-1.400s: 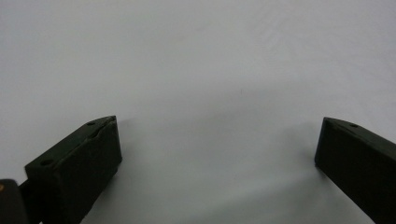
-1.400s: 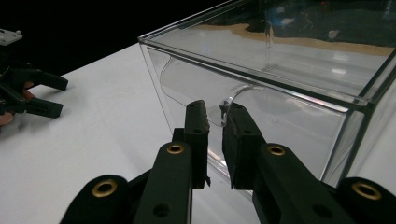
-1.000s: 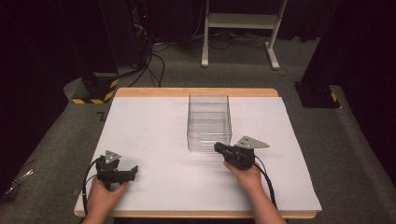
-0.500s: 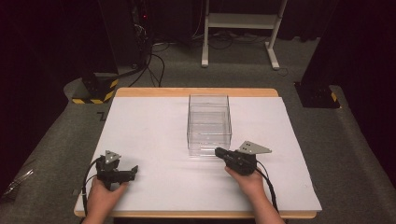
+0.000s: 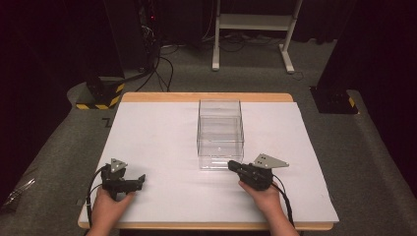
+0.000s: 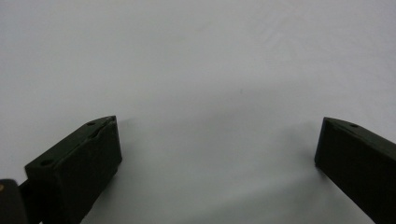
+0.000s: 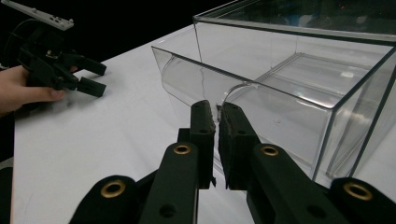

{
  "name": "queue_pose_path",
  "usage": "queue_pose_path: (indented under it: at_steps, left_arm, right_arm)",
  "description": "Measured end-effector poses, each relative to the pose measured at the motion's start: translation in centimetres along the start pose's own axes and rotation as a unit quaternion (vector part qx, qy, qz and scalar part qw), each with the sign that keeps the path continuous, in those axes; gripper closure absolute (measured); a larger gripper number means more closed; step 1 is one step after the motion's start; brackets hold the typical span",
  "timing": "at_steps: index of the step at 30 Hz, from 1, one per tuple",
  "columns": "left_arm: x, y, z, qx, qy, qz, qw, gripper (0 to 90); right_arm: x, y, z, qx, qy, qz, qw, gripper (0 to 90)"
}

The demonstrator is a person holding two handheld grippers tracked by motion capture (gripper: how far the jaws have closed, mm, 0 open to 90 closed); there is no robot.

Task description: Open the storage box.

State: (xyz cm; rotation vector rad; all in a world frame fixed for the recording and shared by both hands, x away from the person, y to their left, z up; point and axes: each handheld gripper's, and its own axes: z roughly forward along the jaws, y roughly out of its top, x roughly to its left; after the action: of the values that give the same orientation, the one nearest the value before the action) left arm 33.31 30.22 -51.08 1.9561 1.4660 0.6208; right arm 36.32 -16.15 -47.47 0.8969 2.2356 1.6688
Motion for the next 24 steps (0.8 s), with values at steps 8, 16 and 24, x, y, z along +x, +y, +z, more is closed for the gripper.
queue_pose_path:
  at_steps: [8, 16, 24]
  left_arm:
    - [0.0, 0.0, 0.0, 0.000, 0.000, 0.000, 1.0000, 0.5]
    - [0.0, 0.0, 0.0, 0.000, 0.000, 0.000, 1.0000, 0.6]
    - [0.0, 0.0, 0.0, 0.000, 0.000, 0.000, 1.0000, 0.5]
  right_arm:
    - [0.8, -0.3, -0.7, 0.005, 0.005, -0.003, 1.0000, 84.8]
    - [1.6, -0.7, -1.5, 0.009, 0.014, -0.004, 0.9998, 85.0]
    - [2.2, -1.2, -2.3, 0.012, 0.018, -0.004, 0.9998, 85.0]
